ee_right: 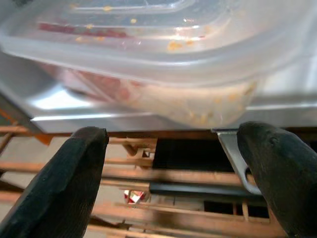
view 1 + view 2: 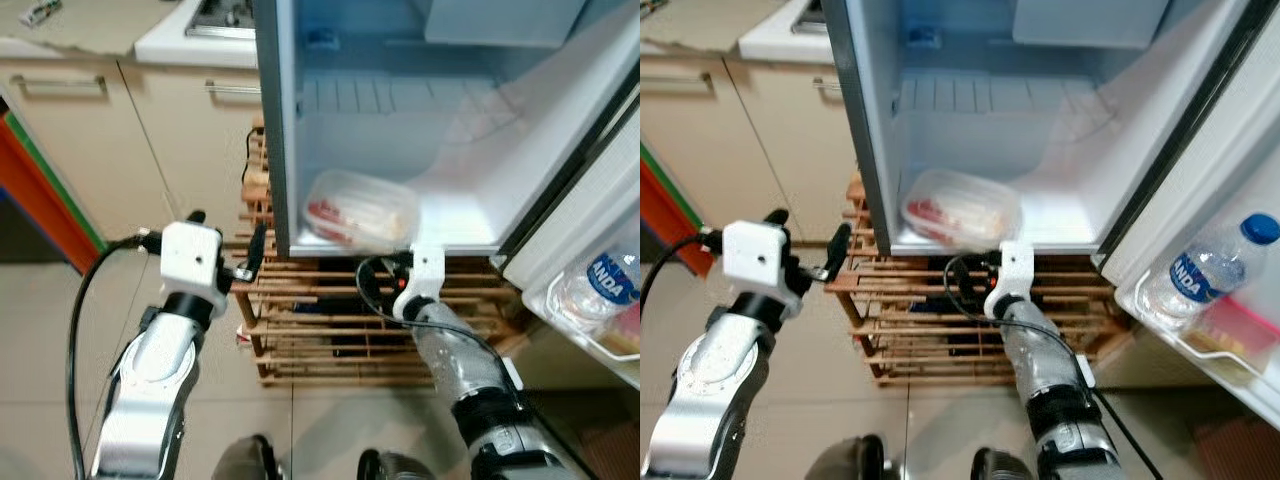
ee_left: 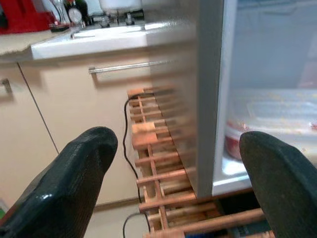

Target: Restocking fridge

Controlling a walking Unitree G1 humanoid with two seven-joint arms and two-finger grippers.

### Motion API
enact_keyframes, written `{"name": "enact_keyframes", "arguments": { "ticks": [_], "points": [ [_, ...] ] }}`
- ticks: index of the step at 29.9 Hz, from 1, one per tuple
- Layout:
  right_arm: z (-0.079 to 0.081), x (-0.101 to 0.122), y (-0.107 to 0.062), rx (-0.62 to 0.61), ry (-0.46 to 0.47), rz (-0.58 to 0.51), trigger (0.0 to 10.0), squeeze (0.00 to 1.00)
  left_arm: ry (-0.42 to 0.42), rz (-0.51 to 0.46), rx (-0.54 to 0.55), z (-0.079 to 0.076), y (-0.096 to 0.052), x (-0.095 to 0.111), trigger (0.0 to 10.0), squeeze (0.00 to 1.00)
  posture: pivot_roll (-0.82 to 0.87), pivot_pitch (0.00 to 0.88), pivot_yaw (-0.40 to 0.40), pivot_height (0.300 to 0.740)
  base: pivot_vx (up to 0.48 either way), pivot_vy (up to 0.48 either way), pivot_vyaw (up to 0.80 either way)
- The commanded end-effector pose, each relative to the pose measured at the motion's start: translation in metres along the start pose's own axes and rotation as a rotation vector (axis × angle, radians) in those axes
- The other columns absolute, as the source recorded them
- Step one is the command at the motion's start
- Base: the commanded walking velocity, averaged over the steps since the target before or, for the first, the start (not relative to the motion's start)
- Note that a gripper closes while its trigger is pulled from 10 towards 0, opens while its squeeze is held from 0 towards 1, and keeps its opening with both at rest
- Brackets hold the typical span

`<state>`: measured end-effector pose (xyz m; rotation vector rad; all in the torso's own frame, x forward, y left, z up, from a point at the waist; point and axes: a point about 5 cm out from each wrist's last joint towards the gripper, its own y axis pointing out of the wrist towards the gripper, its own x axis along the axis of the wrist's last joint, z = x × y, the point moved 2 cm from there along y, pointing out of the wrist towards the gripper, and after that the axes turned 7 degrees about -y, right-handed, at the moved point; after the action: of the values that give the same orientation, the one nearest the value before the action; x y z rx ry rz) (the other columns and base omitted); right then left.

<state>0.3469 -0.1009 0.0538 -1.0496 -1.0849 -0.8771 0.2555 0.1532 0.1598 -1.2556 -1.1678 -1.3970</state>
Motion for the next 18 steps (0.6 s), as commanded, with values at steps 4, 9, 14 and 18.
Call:
{"name": "enact_keyframes", "arguments": {
  "ticks": [4,9,14,18],
  "points": [
    [-0.004,0.020,0.010,-0.055,-0.012,-0.073,10.0,0.00,0.014,0.019,-0.007,0.001,-0.009,0.005,10.0,0.00,0.20,0.257,-0.004,0.740,0.000,0.000,0.00],
    [-0.006,0.044,0.019,-0.073,-0.057,-0.148,10.0,0.00,0.016,0.040,0.004,0.003,-0.016,0.008,10.0,0.00,0.22,0.272,-0.004,0.740,0.000,0.000,0.00],
    [-0.011,0.055,0.022,-0.092,-0.090,-0.182,10.0,0.00,0.009,0.059,0.008,0.002,-0.021,0.008,10.0,0.00,0.22,0.284,-0.006,0.740,0.000,0.000,0.00],
    [-0.019,0.071,0.024,-0.128,-0.128,-0.223,10.0,0.00,0.004,0.076,0.010,0.000,-0.024,0.007,10.0,0.00,0.22,0.290,-0.012,0.740,0.000,0.000,0.00]
  ]
}}
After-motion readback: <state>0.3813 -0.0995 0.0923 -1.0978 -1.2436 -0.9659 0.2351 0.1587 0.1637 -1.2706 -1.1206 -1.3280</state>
